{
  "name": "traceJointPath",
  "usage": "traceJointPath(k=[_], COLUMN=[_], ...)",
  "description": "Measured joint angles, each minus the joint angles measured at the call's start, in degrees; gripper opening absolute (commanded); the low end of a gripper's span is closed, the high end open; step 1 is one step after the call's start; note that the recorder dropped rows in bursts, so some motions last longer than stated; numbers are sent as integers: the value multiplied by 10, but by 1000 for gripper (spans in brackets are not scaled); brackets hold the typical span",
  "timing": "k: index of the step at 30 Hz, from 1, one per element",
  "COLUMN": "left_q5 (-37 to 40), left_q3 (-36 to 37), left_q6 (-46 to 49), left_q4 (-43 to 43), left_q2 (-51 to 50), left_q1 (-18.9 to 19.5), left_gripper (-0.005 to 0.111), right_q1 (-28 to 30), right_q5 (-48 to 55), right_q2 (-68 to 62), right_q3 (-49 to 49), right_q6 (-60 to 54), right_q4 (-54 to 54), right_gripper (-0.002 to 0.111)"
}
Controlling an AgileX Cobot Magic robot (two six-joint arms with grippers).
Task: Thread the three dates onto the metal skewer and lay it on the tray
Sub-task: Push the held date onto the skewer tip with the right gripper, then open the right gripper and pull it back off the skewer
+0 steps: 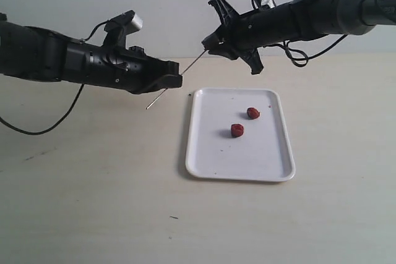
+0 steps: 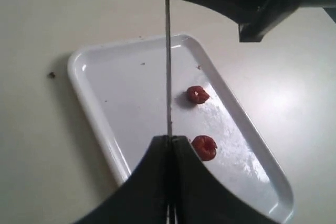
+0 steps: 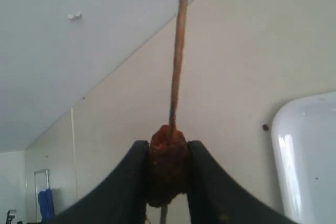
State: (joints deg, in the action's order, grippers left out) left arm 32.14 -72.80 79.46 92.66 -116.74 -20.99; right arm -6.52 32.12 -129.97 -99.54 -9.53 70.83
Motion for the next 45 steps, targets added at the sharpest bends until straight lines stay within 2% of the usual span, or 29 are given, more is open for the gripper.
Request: traceJointPath(k=[5,19,21,26,30,39,45], left_q5=[1,-1,-1,-2,-5,1,53], left_q3=[-11,-17,-17,-17,-17,-17,-17], left_q6=[33,58,60,66,67,68,69], left_q4=[45,60,60,60,52,47,47], left_q2=[-20,-24,-24,-24,-24,-24,-24], left_q1=[0,0,0,0,0,11,28], left_gripper=[0,0,0,0,0,0,0], right_q1=[-2,-4,-5,-5,-6,7,13], right_q5=[17,62,66,77,81,65,67], right_q2=[-1,-1,-1,-1,-1,32,40], right_q3=[0,0,0,0,0,0,0], right_q6=[-21,-67,-79,-107,-147,-179,-148], right_q4=[0,0,0,0,0,-55,-140], right_gripper=[24,24,27,55,70,70,70])
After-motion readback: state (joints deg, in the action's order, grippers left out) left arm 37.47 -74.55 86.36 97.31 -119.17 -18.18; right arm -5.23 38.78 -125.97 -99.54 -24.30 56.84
